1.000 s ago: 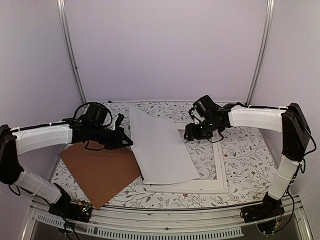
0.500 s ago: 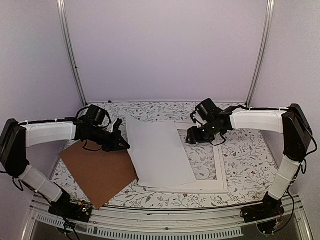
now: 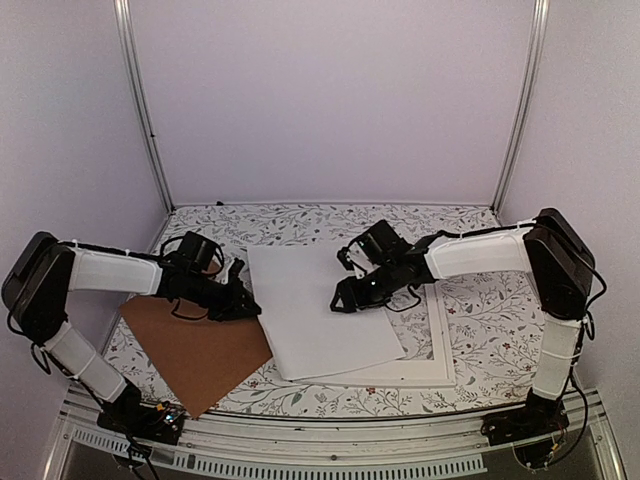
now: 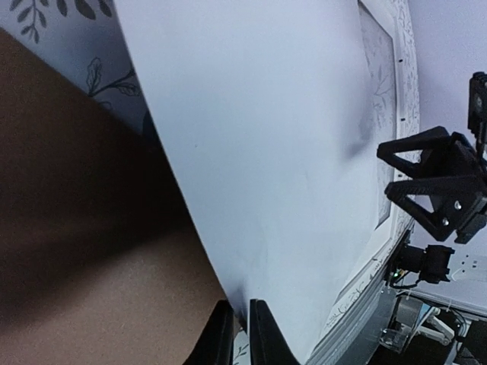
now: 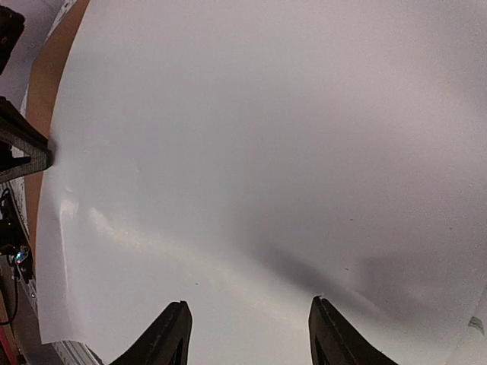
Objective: Put the photo into the frame
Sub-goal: Place the photo on the mat board.
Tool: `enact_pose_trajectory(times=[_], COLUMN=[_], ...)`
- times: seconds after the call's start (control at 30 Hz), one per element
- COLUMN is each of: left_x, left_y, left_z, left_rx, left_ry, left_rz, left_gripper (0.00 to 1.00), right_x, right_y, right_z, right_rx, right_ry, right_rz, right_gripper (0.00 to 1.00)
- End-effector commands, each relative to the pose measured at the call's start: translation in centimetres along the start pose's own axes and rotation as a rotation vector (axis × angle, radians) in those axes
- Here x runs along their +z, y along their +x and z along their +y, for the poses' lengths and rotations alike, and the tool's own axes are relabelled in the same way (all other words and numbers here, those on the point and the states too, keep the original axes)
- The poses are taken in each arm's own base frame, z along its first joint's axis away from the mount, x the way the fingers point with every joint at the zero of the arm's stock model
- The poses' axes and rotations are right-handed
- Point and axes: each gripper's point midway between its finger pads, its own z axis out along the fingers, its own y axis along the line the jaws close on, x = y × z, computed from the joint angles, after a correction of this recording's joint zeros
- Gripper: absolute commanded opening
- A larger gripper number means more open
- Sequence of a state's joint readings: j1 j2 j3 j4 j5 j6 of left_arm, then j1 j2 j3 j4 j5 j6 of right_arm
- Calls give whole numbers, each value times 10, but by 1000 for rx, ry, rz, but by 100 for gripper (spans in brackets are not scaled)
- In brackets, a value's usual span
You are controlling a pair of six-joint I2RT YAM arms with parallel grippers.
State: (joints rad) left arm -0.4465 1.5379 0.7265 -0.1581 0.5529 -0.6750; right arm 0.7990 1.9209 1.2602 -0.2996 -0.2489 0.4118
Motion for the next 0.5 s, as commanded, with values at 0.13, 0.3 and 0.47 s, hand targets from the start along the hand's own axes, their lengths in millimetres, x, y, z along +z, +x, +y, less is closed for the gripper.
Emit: enact_pose_trajectory(times=[0.13,0.3,0.47], left_x=[7,9,15], left_y=[-5,-5,-7], left_z=[13,21,29], left_rx=[-23,-26,-39], left_ry=[-11,-31,-44], left_rz=[-51,-72,-91], left_gripper=[16,19,20], right_x=[21,21,19], right_y=[1,4,4], right_z=[46,44,47], right_rx=[-29,-24,-24], right_ry=[-125,-118,-126], right_rz=[10,11,9], right_gripper=[56,56,56])
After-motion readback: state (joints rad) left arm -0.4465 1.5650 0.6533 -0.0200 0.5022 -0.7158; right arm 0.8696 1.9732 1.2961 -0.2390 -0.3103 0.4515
